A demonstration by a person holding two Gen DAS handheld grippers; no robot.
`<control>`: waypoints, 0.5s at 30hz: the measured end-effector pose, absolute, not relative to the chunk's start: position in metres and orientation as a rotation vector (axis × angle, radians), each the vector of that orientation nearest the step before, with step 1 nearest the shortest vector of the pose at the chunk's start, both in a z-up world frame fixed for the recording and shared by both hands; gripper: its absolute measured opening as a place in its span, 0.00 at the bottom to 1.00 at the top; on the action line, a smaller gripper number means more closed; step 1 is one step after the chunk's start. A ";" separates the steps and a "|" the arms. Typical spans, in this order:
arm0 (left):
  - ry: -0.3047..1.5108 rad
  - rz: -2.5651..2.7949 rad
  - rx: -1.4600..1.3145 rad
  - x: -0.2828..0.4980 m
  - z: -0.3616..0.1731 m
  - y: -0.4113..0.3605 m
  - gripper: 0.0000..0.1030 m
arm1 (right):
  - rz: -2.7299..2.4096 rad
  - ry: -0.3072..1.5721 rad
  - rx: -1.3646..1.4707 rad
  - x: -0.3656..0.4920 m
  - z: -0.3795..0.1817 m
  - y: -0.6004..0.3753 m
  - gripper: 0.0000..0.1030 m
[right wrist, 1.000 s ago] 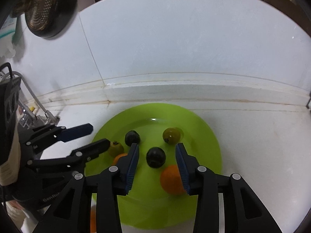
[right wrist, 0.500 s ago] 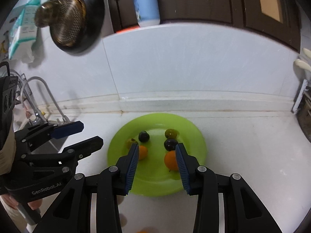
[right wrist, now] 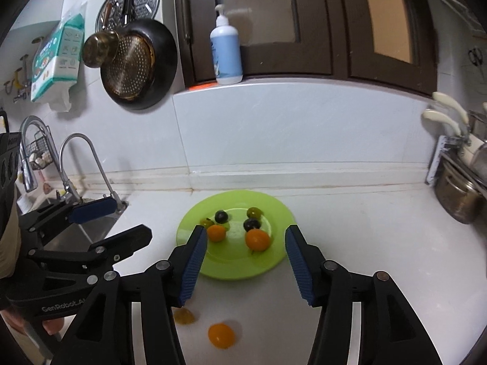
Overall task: Organize fruits
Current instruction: 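Withdraw both open tools from the plate toward the remaining fruits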
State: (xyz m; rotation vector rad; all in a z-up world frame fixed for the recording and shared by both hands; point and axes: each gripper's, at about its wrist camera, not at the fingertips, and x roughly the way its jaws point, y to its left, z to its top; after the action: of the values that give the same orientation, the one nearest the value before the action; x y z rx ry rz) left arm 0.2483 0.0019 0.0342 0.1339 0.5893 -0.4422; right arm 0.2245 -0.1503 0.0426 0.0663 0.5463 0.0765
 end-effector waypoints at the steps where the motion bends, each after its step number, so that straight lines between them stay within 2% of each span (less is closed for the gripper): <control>1: 0.583 -0.447 0.135 0.243 0.035 0.000 0.71 | 0.073 0.544 0.067 0.221 0.043 -0.152 0.53; 5: 0.569 -0.452 0.144 0.228 0.035 -0.006 0.73 | 0.048 0.528 0.068 0.202 0.045 -0.159 0.58; 15: 0.563 -0.456 0.137 0.200 0.022 -0.020 0.77 | -0.052 0.514 0.062 0.164 0.034 -0.177 0.62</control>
State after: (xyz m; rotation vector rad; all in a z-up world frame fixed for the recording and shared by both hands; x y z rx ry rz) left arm 0.2000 -0.0202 0.0223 0.1368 0.5629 -0.4563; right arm 0.1643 -0.1771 0.0337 0.0617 0.5137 -0.0521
